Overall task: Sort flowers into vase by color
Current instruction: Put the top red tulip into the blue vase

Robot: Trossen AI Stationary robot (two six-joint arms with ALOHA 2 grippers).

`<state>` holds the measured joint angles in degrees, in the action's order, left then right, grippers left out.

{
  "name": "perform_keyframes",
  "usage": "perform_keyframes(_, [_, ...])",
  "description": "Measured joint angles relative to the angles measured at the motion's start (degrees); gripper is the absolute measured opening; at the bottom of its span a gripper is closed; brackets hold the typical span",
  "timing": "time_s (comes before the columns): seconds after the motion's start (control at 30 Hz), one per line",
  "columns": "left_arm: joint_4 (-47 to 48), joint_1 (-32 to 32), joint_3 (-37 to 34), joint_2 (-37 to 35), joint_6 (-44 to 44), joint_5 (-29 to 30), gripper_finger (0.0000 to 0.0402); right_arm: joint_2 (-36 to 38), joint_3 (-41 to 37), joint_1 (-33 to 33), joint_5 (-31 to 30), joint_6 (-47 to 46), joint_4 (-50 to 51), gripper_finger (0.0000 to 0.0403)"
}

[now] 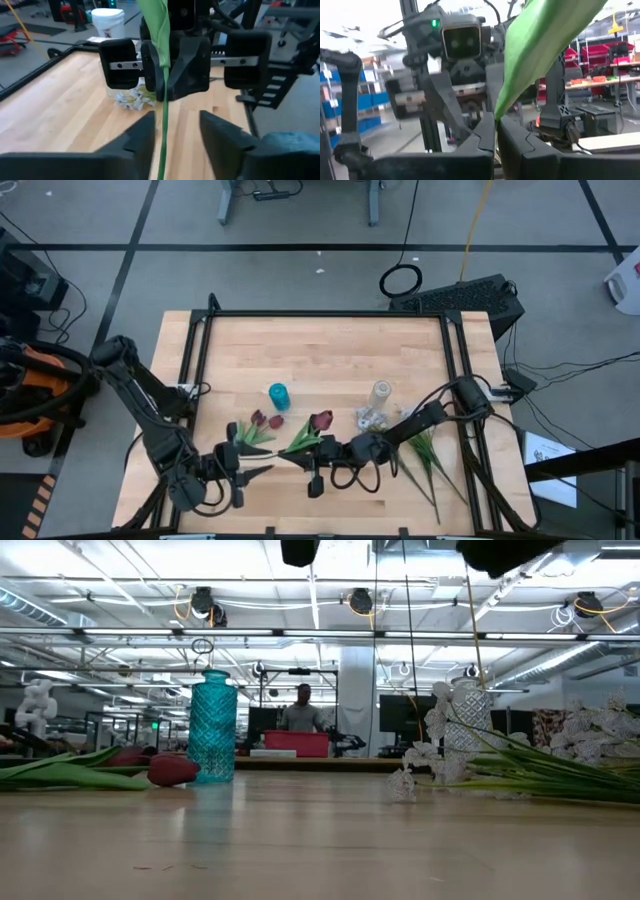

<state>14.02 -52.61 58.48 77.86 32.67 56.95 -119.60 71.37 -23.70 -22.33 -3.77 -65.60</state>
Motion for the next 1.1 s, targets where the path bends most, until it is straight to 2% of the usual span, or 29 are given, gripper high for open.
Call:
perform_keyframes(0.17, [-0.1,-0.2,0.0,-2.7,0.0,0.5,0.0236,5.0,0.0,0.0,0.0,-0.4,12.9,0.0001])
perform_keyframes(0.3, [-0.2,1.9,0.0,-3.4,-0.2,0.5,0.0258,9.7,0.0,0.0,-0.1,-0.9,24.5,0.0001])
perform_keyframes(0.4, [0.0,4.1,0.0,-3.4,-0.2,0.3,0.0260,12.7,0.0,0.1,0.0,-1.1,32.0,0.0000])
perform_keyframes(0.53, [-0.1,7.9,0.0,-2.9,-0.5,-3.5,0.0260,15.1,0.0,0.2,-0.1,-1.5,39.7,0.0000])
perform_keyframes(0.67, [-1.1,11.1,0.1,-2.2,-1.7,-5.7,0.0260,15.2,0.0,0.3,-0.1,-1.6,41.3,0.0000])
perform_keyframes(0.8, [-4.2,13.7,0.1,-1.0,-3.0,-11.9,0.0254,15.2,0.0,0.4,-0.1,-1.6,42.0,0.0000])
perform_keyframes(1.1, [-10.1,16.9,0.1,0.6,-7.5,-19.8,0.0212,15.2,0.0,0.4,-0.1,-1.1,42.6,0.0000])
